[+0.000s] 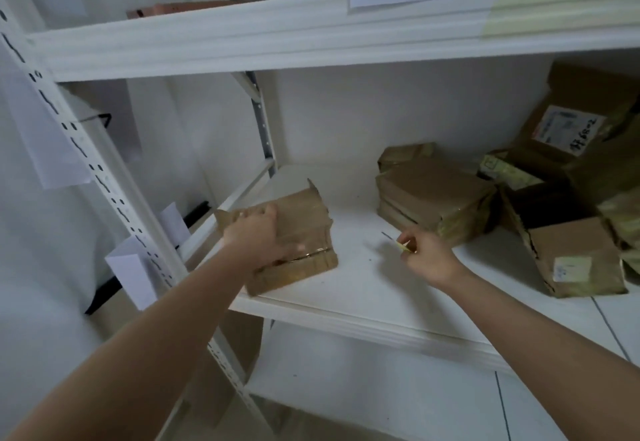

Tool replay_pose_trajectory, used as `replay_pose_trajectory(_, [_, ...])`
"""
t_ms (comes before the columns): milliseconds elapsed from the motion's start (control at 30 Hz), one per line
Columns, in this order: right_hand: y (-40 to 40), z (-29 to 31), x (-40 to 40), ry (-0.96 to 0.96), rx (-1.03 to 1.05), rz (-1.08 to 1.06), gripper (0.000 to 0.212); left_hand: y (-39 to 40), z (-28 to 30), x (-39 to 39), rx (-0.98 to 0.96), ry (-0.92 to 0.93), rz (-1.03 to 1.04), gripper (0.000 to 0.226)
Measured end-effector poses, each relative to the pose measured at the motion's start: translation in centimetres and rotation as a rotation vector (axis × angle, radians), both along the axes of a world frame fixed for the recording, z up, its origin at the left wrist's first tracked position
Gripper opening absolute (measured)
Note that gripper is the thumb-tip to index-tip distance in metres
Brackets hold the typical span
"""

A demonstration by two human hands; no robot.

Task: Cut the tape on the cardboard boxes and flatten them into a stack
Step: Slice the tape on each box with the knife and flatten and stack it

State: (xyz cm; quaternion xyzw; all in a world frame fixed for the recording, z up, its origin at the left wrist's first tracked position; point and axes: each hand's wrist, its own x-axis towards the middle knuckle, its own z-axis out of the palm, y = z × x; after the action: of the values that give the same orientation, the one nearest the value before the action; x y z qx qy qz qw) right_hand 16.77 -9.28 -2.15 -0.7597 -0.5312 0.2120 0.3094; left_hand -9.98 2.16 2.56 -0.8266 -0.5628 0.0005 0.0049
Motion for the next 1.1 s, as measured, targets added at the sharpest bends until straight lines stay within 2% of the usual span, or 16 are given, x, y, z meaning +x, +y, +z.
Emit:
replay_pose_trajectory(100, [0.4,0.3,-0.9,0.036,0.002,0.005,0.022,-0.6,0.8,2.8,0.163,0.056,0.032,0.086])
replay_pose_trajectory(233, [1.5,-0.2,-2.7,0.173,-0.035,-0.079,0.014,0.5,1.8,3.1,0.161,0.025,-0.054,0.085])
replay_pose_trajectory(367, [2.7,-1.0,-4.7,0.33,-0.021,-0.164,0.013,0.7,1.6,1.2,-0.082,-0.007,-0.287,0.075])
replay_pose_trajectory(433, [3.3,-1.1,-5.5,0.433,0.01,-0.228,0.013,0.6,0.7,0.5,-0.206,-0.023,-0.3,0.069])
replay_pose_trajectory(500, [3.7,-0.9,-6.1,0.497,0.032,-0.267,0.02,0.5,0.2,0.2,-0.247,-0.032,-0.291,0.064])
replay_pose_trajectory(633, [4.9,-1.1,-6.9,0.539,0.024,-0.299,0.024,0.4,0.3,0.5,-0.262,-0.012,-0.292,0.06])
replay_pose_trajectory(733, [5.9,-1.4,-7.4,0.56,0.008,-0.311,0.018,0.8,-0.5,0.5,-0.223,-0.014,-0.312,0.058])
replay_pose_trajectory(1100, [7.3,-1.1,-7.8,0.594,-0.047,-0.393,0.025,1.5,-2.0,0.7,-0.132,0.008,-0.321,0.055])
